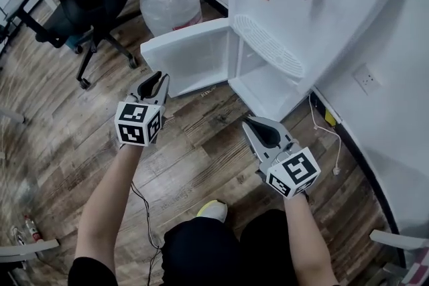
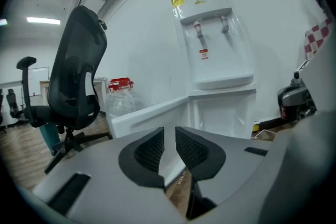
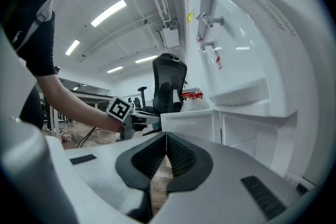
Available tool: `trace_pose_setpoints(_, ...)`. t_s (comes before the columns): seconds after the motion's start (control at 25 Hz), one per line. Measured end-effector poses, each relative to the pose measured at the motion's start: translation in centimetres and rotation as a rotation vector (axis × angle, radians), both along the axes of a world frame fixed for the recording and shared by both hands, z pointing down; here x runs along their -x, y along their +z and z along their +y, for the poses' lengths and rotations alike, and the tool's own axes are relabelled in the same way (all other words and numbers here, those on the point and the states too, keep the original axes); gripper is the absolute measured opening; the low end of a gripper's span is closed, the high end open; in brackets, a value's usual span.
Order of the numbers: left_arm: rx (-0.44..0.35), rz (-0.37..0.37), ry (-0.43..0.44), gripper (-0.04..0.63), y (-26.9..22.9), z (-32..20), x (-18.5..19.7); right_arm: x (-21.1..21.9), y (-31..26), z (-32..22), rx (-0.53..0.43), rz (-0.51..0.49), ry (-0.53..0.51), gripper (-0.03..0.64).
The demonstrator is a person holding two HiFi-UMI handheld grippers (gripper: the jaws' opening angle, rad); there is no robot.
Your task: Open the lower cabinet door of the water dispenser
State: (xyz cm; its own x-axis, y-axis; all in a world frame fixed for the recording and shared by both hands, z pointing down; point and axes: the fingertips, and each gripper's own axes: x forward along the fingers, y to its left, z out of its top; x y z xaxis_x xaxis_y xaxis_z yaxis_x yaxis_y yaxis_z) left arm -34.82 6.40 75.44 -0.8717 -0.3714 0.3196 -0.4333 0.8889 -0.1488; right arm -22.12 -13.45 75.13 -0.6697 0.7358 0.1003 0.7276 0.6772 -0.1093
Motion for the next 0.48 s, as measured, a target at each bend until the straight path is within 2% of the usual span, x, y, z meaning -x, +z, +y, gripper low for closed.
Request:
trace_pose_setpoints(0.32,-0.099,0.004,0.217,0.039,-2.5,-9.5,-4.6,-2.2,-0.6,-3.8,0.019,-0.01,0.07,0.023)
trace_pose_setpoints(0.48,-0.113,0.011,0.328,0.018,-2.4,-14.3,-7.5,-3.8,0.0,-6.7,0.019,-0.01,0.127,0.023)
